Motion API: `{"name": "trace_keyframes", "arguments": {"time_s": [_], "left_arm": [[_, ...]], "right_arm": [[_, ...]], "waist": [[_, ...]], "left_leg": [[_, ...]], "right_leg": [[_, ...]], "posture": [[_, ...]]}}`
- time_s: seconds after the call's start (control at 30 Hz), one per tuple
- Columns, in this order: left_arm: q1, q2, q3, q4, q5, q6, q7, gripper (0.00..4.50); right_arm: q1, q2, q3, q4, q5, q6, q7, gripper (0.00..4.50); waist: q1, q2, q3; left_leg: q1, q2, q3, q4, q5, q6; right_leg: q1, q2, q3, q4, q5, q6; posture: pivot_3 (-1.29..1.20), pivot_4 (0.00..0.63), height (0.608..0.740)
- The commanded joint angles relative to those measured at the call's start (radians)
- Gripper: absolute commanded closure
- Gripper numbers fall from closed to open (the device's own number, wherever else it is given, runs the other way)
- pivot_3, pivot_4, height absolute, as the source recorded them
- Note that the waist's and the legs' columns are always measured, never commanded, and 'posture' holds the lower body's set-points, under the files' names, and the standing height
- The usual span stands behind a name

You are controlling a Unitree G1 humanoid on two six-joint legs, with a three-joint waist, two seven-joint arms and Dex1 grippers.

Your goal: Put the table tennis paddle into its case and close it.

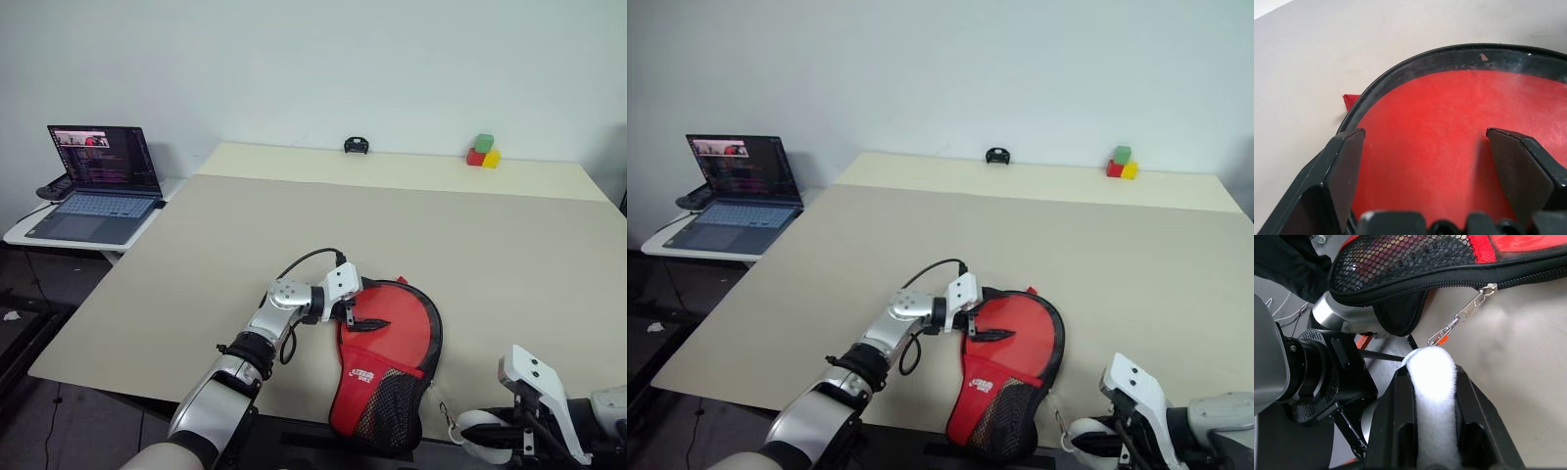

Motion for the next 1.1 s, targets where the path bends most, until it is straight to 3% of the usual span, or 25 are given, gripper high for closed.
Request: {"name": "trace_keyframes", "arguments": {"time_s": [0.03,0.13,0.37,0.8,0.9,1.0,1.1], "left_arm": [[0.054,0.025,-0.051,0.097,0.091,0.031,0.005,0.18],[0.049,0.024,-0.051,0.103,0.091,0.028,0.006,0.18],[0.045,0.021,-0.048,0.107,0.088,0.024,0.014,0.18],[0.049,0.025,-0.048,0.094,0.088,0.021,0.024,0.18],[0.050,0.026,-0.048,0.090,0.089,0.021,0.025,0.18],[0.050,0.030,-0.047,0.084,0.088,0.022,0.024,0.18],[0.049,0.032,-0.046,0.079,0.086,0.024,0.022,0.18]], "right_arm": [[-0.026,0.018,0.074,-0.005,0.024,0.020,-0.026,4.11],[-0.090,0.053,0.052,0.047,0.058,0.054,-0.071,4.11],[-0.204,0.101,-0.027,0.097,0.144,0.112,-0.139,1.79],[-0.374,0.062,-0.115,0.193,0.322,0.195,-0.154,1.79],[-0.375,0.061,-0.100,0.203,0.313,0.184,-0.163,1.17],[-0.389,0.061,-0.074,0.207,0.292,0.159,-0.172,0.16],[-0.429,0.079,-0.052,0.235,0.265,0.130,-0.196,0.04]], "waist": [[-0.001,0.000,-0.001],[-0.004,-0.001,-0.001],[-0.018,0.001,-0.003],[-0.022,0.002,-0.004],[-0.023,0.002,-0.004],[-0.023,0.002,-0.005],[-0.026,0.002,-0.005]], "left_leg": [[0.000,0.000,0.000,0.000,0.000,0.000],[0.001,0.000,0.000,0.001,0.000,0.000],[0.008,0.000,0.000,0.000,-0.001,0.001],[0.009,0.000,0.000,0.001,-0.001,0.001],[0.009,0.000,0.000,0.001,-0.001,0.001],[0.009,0.000,0.000,0.001,-0.001,0.001],[0.009,0.000,0.000,0.000,-0.001,0.001]], "right_leg": [[0.000,0.000,0.000,0.000,0.000,0.000],[0.001,0.000,0.000,0.001,0.000,0.000],[0.007,0.000,0.001,0.002,0.000,0.000],[0.009,-0.001,0.001,0.002,0.000,0.000],[0.009,-0.001,0.001,0.002,0.000,0.000],[0.009,-0.001,0.001,0.002,0.000,0.000],[0.009,-0.001,0.001,0.002,0.000,0.000]], "posture": [[0.00,0.150,0.740],[0.00,0.150,0.740],[0.00,0.150,0.740],[0.00,0.150,0.740],[0.00,0.150,0.740],[0.00,0.150,0.740],[0.00,0.150,0.740]]}}
